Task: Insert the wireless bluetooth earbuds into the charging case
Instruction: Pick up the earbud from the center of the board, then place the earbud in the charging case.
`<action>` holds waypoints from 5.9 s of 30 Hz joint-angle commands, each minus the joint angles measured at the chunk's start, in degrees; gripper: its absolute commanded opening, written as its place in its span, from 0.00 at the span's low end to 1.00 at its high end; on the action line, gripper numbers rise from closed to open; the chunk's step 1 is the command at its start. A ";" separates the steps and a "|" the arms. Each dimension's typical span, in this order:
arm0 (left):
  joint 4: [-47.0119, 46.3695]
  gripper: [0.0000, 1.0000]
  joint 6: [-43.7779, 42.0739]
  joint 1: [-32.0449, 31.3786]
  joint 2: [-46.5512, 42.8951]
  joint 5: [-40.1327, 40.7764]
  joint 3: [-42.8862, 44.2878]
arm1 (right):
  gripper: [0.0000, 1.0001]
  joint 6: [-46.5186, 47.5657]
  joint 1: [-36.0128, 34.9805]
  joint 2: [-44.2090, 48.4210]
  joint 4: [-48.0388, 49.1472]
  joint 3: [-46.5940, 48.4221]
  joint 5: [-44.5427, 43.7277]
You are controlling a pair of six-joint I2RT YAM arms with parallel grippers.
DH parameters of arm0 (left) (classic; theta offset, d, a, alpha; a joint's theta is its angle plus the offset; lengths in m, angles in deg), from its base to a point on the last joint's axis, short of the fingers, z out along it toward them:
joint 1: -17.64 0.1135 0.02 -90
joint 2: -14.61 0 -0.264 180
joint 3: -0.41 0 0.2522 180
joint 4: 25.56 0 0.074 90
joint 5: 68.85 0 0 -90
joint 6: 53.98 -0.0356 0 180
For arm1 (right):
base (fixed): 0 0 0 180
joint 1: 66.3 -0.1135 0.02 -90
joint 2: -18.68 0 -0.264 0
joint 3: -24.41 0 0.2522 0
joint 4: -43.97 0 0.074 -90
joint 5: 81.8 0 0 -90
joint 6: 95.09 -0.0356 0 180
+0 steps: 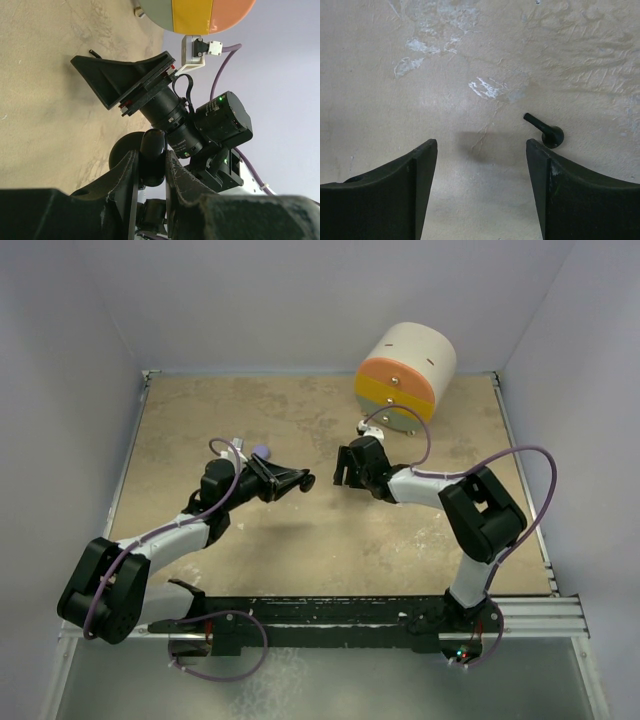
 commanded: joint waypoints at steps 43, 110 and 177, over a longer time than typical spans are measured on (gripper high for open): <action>-2.02 0.00 -0.91 0.95 -2.57 -0.69 -0.24 | 0.57 9.12 3.41 -7.29 -17.09 11.00 -13.84; -0.77 0.00 -1.25 1.12 -3.14 -0.31 -0.07 | 0.32 11.57 3.40 -7.91 -14.71 4.57 -3.63; -42.81 0.00 8.81 -1.46 20.01 8.22 0.88 | 0.00 0.96 3.46 20.34 13.59 2.68 23.54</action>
